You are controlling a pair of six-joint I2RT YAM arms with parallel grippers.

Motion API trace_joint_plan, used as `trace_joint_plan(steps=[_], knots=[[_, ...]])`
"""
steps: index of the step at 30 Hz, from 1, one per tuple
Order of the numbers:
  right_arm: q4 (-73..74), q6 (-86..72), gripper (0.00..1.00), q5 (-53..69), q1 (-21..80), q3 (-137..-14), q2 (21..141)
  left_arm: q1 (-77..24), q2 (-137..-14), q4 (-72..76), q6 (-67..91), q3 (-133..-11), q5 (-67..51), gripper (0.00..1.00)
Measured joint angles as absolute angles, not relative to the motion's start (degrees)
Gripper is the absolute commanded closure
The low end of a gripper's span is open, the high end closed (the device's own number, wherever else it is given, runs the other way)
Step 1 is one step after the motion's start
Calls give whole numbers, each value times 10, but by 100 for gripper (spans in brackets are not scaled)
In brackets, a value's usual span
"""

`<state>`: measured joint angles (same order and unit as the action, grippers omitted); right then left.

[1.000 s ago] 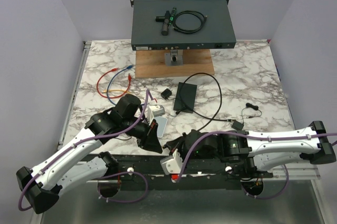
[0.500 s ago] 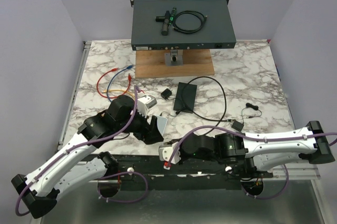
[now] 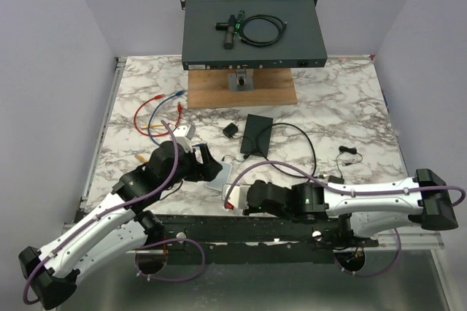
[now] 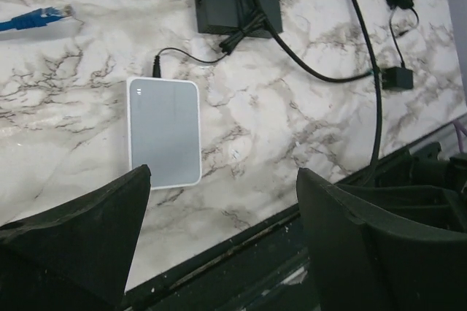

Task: Insert the plug into the switch port
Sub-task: Insert the connector into the switch port.

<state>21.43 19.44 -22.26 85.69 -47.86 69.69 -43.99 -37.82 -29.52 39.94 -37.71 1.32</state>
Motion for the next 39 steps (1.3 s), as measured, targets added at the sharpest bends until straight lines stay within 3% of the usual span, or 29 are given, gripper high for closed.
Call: trace_joint_plan(steps=[8, 15, 25, 39], knots=[[194, 153, 99, -207, 778, -473, 773, -440, -391, -241, 452, -302, 91, 23], [139, 139, 99, -183, 768, -456, 822, -407, -394, -183, 472, -242, 102, 34], [65, 135, 99, -167, 757, -439, 874, -300, -435, -78, 479, -162, 8, 46], [-36, 116, 99, -138, 727, -424, 913, -284, -484, 12, 480, -124, -88, 54]])
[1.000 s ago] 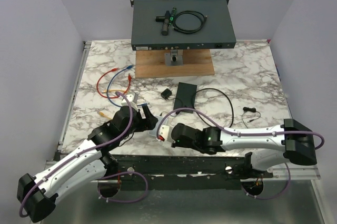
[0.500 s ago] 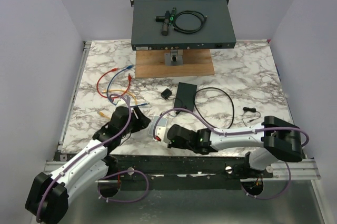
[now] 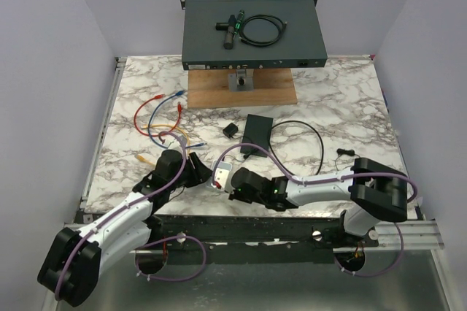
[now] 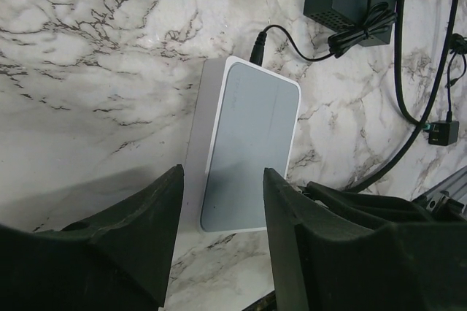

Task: Insert the plug into the switch port
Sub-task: Insert the connector into the switch port.

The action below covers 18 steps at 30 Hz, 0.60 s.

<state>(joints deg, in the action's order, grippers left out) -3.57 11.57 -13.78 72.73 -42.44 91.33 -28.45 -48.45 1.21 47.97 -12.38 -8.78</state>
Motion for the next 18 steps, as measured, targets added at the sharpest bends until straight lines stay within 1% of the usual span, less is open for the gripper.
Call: trace_joint_plan(steps=[5, 13, 18], knots=[[-50, 112, 99, -129, 725, -425, 926, -284, -498, 27, 480, -121, -102, 56], [-59, 109, 99, -124, 725, -425, 930, -282, -515, 47, 480, -114, -116, 64], [-60, 105, 99, -124, 725, -425, 930, -281, -524, 60, 480, -106, -120, 66]])
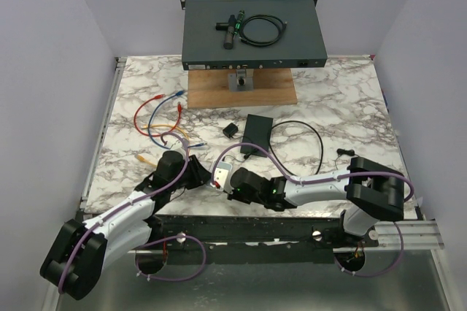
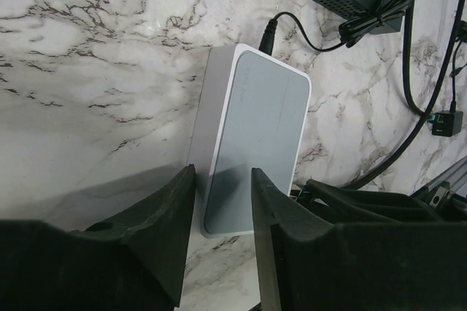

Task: Insert the plug into the switch port
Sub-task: Insert the connector into the switch port.

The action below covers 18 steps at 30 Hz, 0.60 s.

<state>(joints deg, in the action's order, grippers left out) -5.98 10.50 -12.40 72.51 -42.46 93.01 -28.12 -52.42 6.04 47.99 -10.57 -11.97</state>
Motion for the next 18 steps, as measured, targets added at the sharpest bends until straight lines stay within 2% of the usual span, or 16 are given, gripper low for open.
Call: trace_joint_plan(steps=[18], knots=[[-59, 74, 99, -123, 722, -427, 930, -279, -529, 85, 478, -85, -122, 71]])
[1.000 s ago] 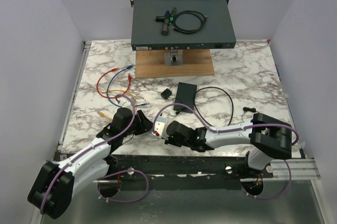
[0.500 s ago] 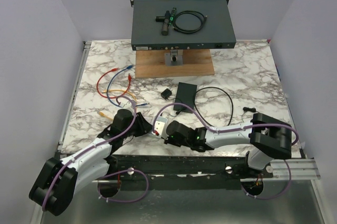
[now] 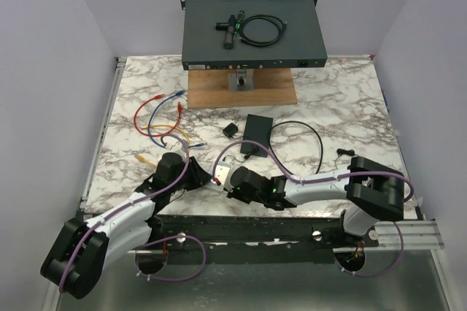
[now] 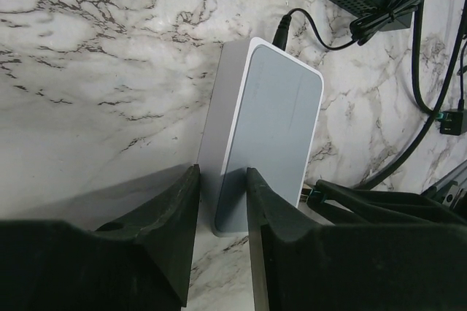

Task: Insert the plug into the switch port
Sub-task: Insert the connector into the switch port.

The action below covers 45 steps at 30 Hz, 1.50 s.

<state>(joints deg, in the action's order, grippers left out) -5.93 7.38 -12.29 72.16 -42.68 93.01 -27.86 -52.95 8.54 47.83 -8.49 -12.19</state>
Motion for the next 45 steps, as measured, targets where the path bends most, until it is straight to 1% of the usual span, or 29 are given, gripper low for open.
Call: trace_joint_plan(steps=[14, 45], knots=[[-58, 43, 99, -67, 700, -427, 930, -277, -546, 111, 474, -85, -121, 75], [-36, 10, 99, -22, 676, -438, 914, -275, -564, 141, 467, -85, -125, 80]])
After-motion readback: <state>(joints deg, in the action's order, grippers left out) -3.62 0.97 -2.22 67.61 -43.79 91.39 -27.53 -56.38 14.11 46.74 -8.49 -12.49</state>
